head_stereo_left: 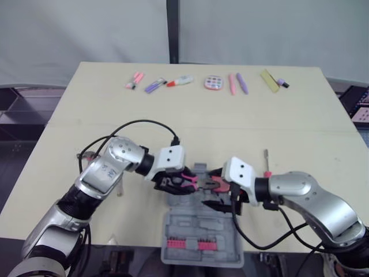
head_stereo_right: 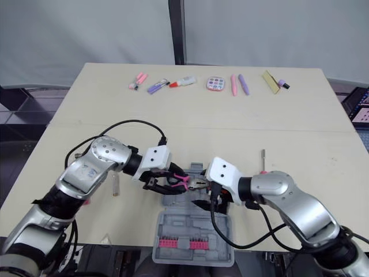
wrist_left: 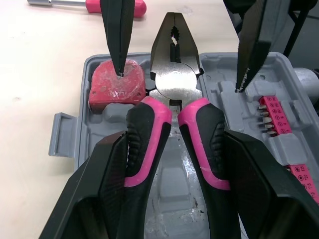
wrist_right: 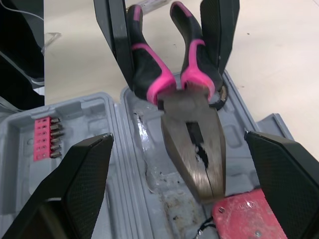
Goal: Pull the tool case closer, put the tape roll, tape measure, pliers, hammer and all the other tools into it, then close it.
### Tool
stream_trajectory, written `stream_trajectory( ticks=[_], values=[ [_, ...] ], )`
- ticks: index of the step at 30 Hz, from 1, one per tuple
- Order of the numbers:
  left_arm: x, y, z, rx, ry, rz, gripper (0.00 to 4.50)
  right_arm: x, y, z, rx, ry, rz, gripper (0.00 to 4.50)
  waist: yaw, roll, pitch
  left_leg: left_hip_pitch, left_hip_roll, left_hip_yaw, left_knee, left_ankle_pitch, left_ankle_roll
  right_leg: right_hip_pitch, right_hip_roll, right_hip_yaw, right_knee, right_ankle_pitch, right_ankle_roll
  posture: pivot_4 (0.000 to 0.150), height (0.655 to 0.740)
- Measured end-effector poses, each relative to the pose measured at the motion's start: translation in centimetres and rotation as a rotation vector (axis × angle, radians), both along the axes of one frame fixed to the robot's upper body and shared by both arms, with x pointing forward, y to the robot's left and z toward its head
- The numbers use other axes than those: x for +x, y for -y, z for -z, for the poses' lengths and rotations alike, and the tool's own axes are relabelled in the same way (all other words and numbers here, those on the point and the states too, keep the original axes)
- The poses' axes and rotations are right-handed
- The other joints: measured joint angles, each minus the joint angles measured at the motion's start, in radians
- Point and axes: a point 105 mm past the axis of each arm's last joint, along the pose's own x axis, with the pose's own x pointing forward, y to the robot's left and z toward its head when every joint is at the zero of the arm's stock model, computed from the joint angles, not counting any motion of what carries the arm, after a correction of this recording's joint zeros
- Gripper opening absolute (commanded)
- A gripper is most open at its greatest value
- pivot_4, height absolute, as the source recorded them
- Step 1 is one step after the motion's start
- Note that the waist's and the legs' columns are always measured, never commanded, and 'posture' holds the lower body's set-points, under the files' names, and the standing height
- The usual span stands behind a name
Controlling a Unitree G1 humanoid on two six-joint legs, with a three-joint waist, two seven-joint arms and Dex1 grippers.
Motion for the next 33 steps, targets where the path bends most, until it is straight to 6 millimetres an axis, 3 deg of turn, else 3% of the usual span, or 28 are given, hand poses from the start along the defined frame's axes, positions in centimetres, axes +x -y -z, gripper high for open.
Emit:
stream_trajectory(
  ticks=[16,19,24,33],
  values=[
    [0.04,0.05,0.16,0.015,0.023,0.008,2.41,0.14,-0.22,-0.11,0.005,-0.001,0.005,4.50,-0.007,0.000,0.000,0.000,0.000,0.000,0.000,0.000,0.000,0.000,0.000,0.000,0.001,0.000,0.000,0.150,0.7134],
    [0.02,0.07,0.17,0.015,0.023,0.009,2.41,0.14,-0.21,-0.07,0.004,-0.004,0.006,3.55,-0.008,0.000,0.000,0.000,0.000,0.000,0.000,0.000,0.000,0.000,0.000,0.000,0.001,0.000,0.000,0.150,0.7134],
    [-0.12,0.22,0.31,0.019,0.021,0.019,2.41,0.16,-0.18,0.01,-0.004,-0.013,0.009,1.06,-0.015,0.000,0.000,0.000,0.000,-0.001,0.000,0.000,0.000,0.000,0.000,0.000,0.001,0.000,0.000,0.150,0.7134],
    [-0.17,0.20,0.39,0.024,0.023,0.024,2.41,0.16,-0.21,0.07,-0.009,-0.022,0.010,0.98,-0.018,0.000,0.000,0.000,0.000,-0.001,0.000,0.000,0.000,0.000,0.000,0.000,0.001,0.000,0.000,0.150,0.7134]
  ],
)
